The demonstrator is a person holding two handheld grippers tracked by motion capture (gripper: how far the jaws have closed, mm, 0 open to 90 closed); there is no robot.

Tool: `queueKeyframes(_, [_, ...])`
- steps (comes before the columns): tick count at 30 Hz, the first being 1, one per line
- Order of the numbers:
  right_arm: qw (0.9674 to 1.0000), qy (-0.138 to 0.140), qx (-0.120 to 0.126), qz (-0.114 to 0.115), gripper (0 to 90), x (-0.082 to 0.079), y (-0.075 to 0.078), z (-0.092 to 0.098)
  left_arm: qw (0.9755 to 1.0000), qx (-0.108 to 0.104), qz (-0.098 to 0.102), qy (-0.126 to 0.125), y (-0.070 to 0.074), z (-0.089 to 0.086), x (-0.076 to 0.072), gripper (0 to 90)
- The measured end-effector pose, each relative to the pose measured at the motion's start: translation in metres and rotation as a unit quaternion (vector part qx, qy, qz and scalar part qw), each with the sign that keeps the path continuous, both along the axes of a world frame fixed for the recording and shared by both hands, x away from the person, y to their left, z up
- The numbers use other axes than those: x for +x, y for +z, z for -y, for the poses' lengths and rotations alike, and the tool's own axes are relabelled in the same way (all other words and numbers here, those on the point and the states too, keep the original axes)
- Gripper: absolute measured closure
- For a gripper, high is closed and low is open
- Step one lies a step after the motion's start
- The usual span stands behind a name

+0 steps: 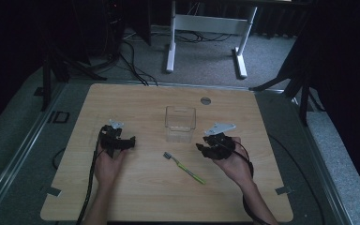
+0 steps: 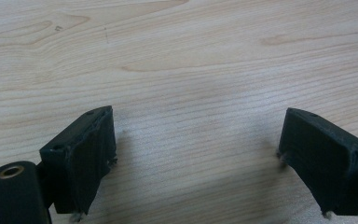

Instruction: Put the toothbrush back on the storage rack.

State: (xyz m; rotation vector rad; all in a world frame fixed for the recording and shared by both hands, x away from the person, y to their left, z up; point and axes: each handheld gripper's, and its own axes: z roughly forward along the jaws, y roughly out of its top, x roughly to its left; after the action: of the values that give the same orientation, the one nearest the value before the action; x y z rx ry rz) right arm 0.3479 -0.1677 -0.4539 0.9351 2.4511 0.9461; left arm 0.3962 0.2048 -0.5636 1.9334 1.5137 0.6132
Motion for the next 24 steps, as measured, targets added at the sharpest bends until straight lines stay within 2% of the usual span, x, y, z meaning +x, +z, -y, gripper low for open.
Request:
queueKeyframes(4, [0.9999,0.007,0.002,-0.008,58.7,0.000,0.001,-0.003,1.0000,0.000,0.000,0.000,0.000,0.000,0.000,11.4])
queueKeyframes(15, [0.9995,0.019,-0.015,-0.019,62.1,0.001,0.002,-0.012,1.0000,0.000,0.000,0.000,0.000,0.000,0.000,11.4])
queueKeyframes(21, [0.9988,0.028,-0.020,-0.034,62.0,0.002,0.003,-0.018,1.0000,0.000,0.000,0.000,0.000,0.000,0.000,11.4])
queueKeyframes(24, [0.9981,0.036,-0.031,-0.041,62.2,0.002,0.002,-0.023,1.0000,0.000,0.000,0.000,0.000,0.000,0.000,11.4])
